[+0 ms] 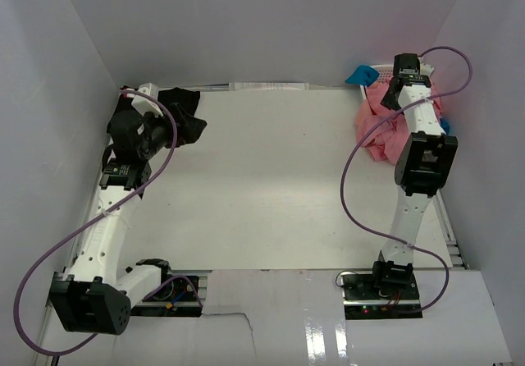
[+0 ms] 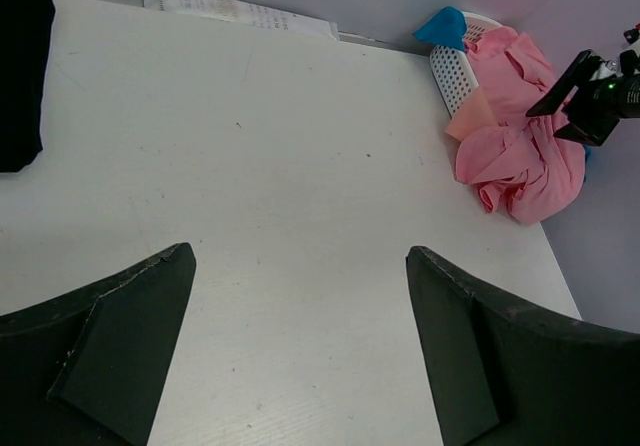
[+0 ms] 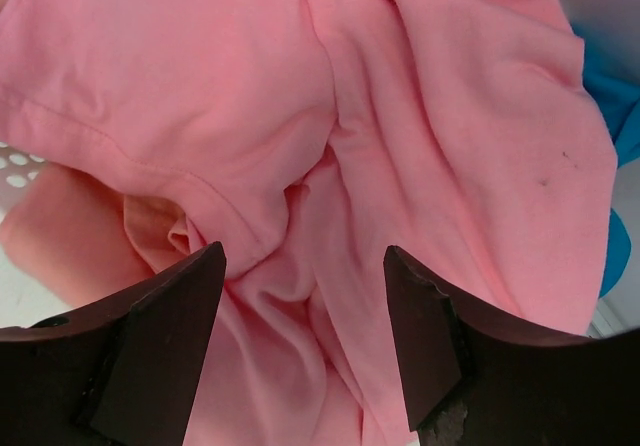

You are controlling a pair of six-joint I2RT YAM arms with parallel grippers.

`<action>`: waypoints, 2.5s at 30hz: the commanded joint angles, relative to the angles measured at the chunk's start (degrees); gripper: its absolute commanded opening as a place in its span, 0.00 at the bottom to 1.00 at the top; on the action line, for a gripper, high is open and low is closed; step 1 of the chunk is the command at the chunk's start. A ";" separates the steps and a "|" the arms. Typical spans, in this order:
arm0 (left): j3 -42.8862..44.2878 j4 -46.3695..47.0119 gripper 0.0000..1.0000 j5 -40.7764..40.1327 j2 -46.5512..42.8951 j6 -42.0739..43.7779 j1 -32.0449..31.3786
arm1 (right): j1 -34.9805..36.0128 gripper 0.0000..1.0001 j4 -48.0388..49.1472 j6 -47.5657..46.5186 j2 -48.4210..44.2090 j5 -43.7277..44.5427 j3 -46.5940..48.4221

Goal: Fold and stack the t-shirts
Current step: Put the neatly folded tshirt into the corner of the board with the left arm

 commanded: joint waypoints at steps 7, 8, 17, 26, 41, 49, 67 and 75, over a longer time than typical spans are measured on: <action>0.28 -0.45 0.98 1.73 0.92 -0.45 0.03 | -1.44 0.68 0.19 0.46 2.74 1.41 2.79; 0.28 -0.45 0.98 1.64 1.01 -0.53 0.03 | -1.53 0.68 0.10 0.46 3.00 1.33 2.70; 0.45 -0.63 0.98 2.78 2.51 -0.88 0.47 | -2.15 0.08 0.19 0.11 2.92 -0.08 4.19; 0.19 -0.63 0.98 2.08 2.95 -0.62 1.00 | 4.62 0.08 -0.87 -5.86 -6.98 3.43 11.94; 0.10 -0.54 0.98 1.73 4.79 -1.41 1.88 | 29.67 0.09 -12.03 -4.11 -46.63 -20.82 -13.61; 0.02 -0.63 0.98 1.64 5.32 -1.76 2.32 | 29.67 0.63 -6.50 -4.46 -50.62 -33.46 -39.55; 2.12 -4.49 0.98 0.15 10.15 -2.46 2.32 | 50.75 0.86 -2.56 -3.24 -53.60 -32.61 -57.05; 2.39 -4.76 0.98 1.64 11.47 -2.56 2.32 | 53.93 0.88 8.88 2.74 -56.66 -29.96 -66.02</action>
